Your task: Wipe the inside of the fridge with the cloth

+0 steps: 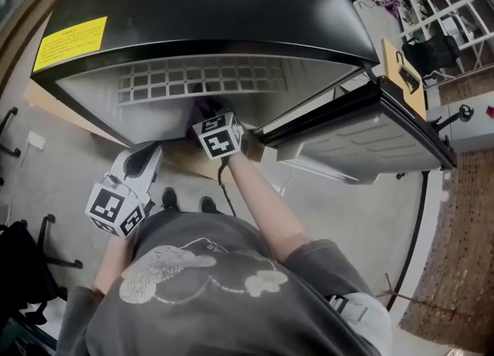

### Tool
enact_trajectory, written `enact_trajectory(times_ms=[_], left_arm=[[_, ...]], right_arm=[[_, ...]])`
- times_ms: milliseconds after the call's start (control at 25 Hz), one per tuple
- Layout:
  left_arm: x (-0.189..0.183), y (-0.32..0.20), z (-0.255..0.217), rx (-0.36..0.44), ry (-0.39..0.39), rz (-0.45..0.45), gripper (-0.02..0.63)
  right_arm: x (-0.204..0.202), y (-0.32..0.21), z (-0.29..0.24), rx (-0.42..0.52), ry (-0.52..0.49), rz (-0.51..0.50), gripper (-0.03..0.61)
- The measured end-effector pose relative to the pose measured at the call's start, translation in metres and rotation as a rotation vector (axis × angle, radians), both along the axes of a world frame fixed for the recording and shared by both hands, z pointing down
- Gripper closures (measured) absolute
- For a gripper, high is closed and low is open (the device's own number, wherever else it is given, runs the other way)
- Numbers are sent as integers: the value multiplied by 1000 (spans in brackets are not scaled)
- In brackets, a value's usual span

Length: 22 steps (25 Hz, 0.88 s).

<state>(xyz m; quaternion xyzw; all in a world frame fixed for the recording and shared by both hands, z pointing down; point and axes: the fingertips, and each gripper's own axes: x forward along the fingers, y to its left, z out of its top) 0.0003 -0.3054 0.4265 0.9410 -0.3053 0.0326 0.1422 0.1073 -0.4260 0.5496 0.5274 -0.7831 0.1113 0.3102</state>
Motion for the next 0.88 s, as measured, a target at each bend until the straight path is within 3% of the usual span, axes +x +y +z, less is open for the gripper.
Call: enact_trajectory(times_ms=[240,400,480,640,880], left_arm=[[19,5,3,7,5,69,597],[31,7,3,8,7,107,597],[35,7,1,14,10,123,597],[38,4,-2,24,12,141,597],[38,2,-6,31,17,157,597]], right_arm=[[73,18,5,-46,28,241,494],[98,29,8,-70,20,337,494],[102,29,-2,-37,6,361,494],[107,11,-36,116,12,393,494],[118,-11,-50,141,-25,505,494]])
